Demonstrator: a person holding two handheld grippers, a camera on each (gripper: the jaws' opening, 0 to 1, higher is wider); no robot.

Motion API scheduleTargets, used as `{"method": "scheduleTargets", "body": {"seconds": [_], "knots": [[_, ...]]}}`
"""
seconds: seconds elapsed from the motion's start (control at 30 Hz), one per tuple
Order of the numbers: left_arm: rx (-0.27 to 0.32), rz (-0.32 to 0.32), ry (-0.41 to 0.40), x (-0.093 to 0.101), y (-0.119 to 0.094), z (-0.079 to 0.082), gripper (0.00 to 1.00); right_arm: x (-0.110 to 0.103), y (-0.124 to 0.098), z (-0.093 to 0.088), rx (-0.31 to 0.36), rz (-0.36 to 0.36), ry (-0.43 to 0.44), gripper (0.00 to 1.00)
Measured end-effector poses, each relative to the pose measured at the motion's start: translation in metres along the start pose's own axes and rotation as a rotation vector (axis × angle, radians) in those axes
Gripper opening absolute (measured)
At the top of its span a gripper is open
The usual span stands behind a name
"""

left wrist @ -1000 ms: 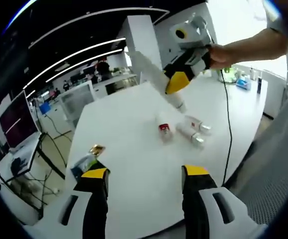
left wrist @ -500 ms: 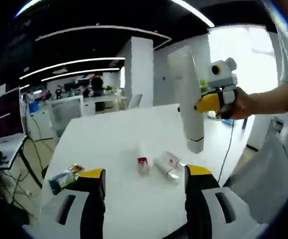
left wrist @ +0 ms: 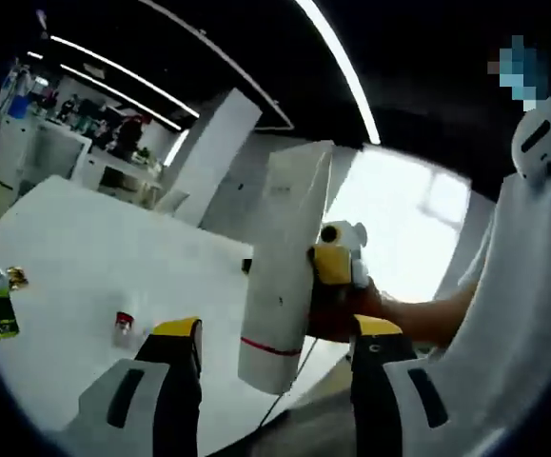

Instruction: Arrange the skincare products in the storage area until every visible bottle or jar stands upright without overlapping.

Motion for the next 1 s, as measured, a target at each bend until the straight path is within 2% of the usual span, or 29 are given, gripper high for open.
{"method": "scheduleTargets", "body": {"seconds": [0.03,0.1,0.17,0.27,0.3,0.33,0.4,0.5,0.53,0.7,0.73,0.83,0.9,1.0], "knots": [[-0.024,-0.03,-0.039,0.002,0.001,-0.003,0.55,-0.002,0.003,-0.001,-0.003,0.034,0.016,0.21],[-0.018,-0.068,-0.049,0.003,0.0,-0.003,0.48,-0.004,0.006,-0.002,-0.027,0.066,0.029,0.21],[-0.02,-0.069,-0.046,0.001,-0.002,-0.003,0.44,-0.007,0.008,-0.005,-0.051,0.09,0.038,0.22],[-0.028,-0.111,-0.078,0.001,-0.005,-0.003,0.35,-0.01,0.011,-0.013,-0.081,0.13,0.07,0.22],[-0.03,-0.107,-0.073,0.002,-0.005,-0.003,0.31,-0.01,0.012,-0.015,-0.084,0.134,0.074,0.22],[-0.046,-0.124,-0.055,0.003,-0.006,-0.005,0.31,-0.01,0.013,-0.016,-0.087,0.132,0.071,0.22],[-0.048,-0.107,-0.042,0.004,-0.006,-0.007,0.31,-0.01,0.014,-0.018,-0.088,0.143,0.097,0.22],[-0.016,-0.096,0.064,0.008,-0.01,-0.006,0.29,-0.01,0.016,-0.019,-0.084,0.157,0.108,0.23],[-0.005,-0.08,0.093,0.007,-0.012,-0.006,0.29,-0.01,0.017,-0.02,-0.09,0.159,0.093,0.23],[0.003,-0.009,0.078,0.003,-0.012,-0.004,0.27,-0.005,0.023,-0.021,-0.075,0.116,0.074,0.26],[0.006,0.038,0.084,-0.001,-0.012,-0.004,0.27,-0.003,0.024,-0.021,-0.077,0.082,0.062,0.26],[0.005,0.108,0.133,-0.004,-0.012,-0.004,0.27,-0.001,0.024,-0.021,-0.098,0.027,0.006,0.26],[-0.01,0.175,0.164,-0.007,-0.01,-0.006,0.26,0.001,0.023,-0.02,-0.118,-0.037,-0.018,0.25],[-0.025,0.272,0.25,-0.009,-0.007,-0.009,0.26,0.002,0.026,-0.021,-0.15,-0.133,-0.035,0.26]]}}
Point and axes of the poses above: the point that each gripper's makers call its tool centre point, and the gripper's own axes: y roughly forward along the fingers, x roughly to its right, z roughly out of its top, the point moved 9 cm from there along -y, roughly backward along the fingers, and after that the axes turned 15 degrees about z, right-handed, at the moved point
